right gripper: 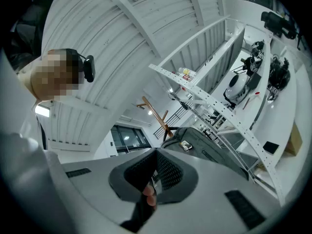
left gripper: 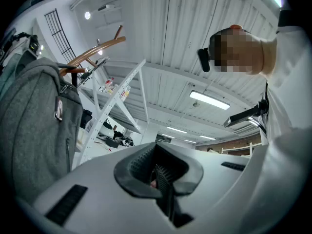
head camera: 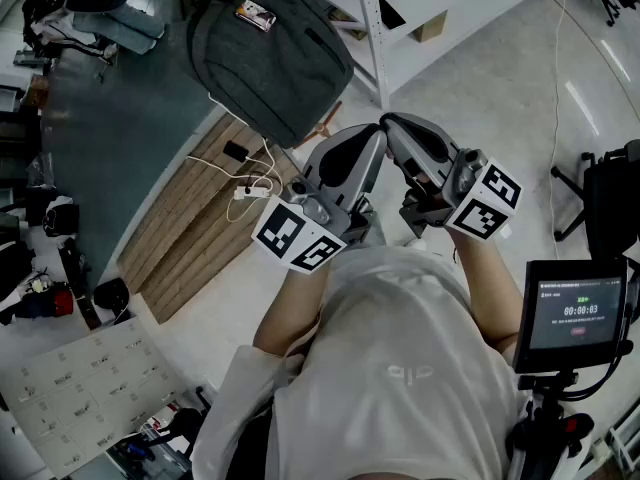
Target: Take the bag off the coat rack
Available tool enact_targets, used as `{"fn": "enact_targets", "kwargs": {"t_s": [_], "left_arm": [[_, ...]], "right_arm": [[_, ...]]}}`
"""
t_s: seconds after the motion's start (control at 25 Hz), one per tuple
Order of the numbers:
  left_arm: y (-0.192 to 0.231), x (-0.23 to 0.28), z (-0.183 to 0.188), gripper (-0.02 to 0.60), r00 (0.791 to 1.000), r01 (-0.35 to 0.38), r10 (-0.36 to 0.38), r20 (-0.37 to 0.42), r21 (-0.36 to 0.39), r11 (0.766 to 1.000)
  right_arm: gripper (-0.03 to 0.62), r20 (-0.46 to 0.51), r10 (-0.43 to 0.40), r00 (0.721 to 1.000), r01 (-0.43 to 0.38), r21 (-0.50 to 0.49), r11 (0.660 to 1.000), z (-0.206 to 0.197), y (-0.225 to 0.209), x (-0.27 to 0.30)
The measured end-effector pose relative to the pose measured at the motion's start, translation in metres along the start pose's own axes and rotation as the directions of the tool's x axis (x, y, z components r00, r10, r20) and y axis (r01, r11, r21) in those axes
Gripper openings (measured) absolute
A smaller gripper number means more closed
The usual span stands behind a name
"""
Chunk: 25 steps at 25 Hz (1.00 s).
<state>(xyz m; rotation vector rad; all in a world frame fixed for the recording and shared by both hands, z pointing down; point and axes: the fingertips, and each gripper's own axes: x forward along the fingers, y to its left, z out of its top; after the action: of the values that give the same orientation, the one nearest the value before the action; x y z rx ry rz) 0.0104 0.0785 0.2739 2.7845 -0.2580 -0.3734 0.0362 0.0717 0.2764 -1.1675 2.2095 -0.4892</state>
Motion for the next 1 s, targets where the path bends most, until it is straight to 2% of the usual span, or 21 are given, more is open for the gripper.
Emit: {"fn": "enact_targets", "kwargs": {"t_s": [0.12,0.24,0.36,0.48,0.52,0.6,0.68,0.76,0.84,0.92,1.0], "left_arm": [[0.043,-0.005,0.017,0.005,1.0,-0.021,0.021,0.01,0.012,1.0],[0.09,-0.01,0.037,0.005,0.999,-0.041,0.042,-0.007,0.061,0.997],[0.127,-0.017,0.069,0.005,0.997,-0.063,0.068,-0.024,0.147,0.987],[0.167,-0.036,0.116,0.005,0.986,-0.169,0.163,0.045,0.21,0.963],[0.18,-0.042,0.13,0.005,0.975,-0.221,0.212,0.063,0.242,0.945],[0.209,-0.05,0.152,0.005,0.943,-0.333,0.322,0.089,0.315,0.889],[0.244,-0.053,0.167,0.005,0.896,-0.439,0.43,0.109,0.367,0.82],[0.284,-0.052,0.175,0.005,0.85,-0.517,0.514,0.12,0.383,0.766],[0.312,-0.053,0.167,0.006,0.818,-0.553,0.568,0.089,0.393,0.735],[0.312,-0.065,0.151,0.026,0.792,-0.575,0.608,0.05,0.396,0.716],[0.306,-0.082,0.144,0.07,0.76,-0.613,0.648,0.044,0.378,0.693]], "right_arm": [[-0.003,-0.006,0.008,1.0,-0.008,0.015,1.0,-0.008,-0.015,0.044],[-0.003,-0.035,0.042,0.998,-0.042,0.009,0.999,-0.017,-0.03,0.095],[-0.002,-0.095,0.069,0.993,-0.078,-0.094,0.993,-0.014,-0.037,0.143],[0.0,-0.082,0.055,0.995,-0.069,-0.185,0.98,0.011,-0.056,0.18],[0.0,-0.078,0.053,0.996,-0.068,-0.205,0.976,0.021,-0.066,0.19],[0.0,-0.089,0.057,0.994,-0.078,-0.255,0.964,0.042,-0.089,0.213],[0.0,-0.116,0.066,0.991,-0.1,-0.316,0.944,0.059,-0.117,0.24],[0.0,-0.149,0.074,0.986,-0.125,-0.369,0.921,0.069,-0.151,0.268],[0.0,-0.195,0.072,0.978,-0.15,-0.419,0.895,0.069,-0.179,0.283],[0.011,-0.231,0.059,0.971,-0.161,-0.453,0.877,0.062,-0.185,0.276],[0.068,-0.254,0.052,0.966,-0.168,-0.46,0.872,0.055,-0.184,0.273]]}}
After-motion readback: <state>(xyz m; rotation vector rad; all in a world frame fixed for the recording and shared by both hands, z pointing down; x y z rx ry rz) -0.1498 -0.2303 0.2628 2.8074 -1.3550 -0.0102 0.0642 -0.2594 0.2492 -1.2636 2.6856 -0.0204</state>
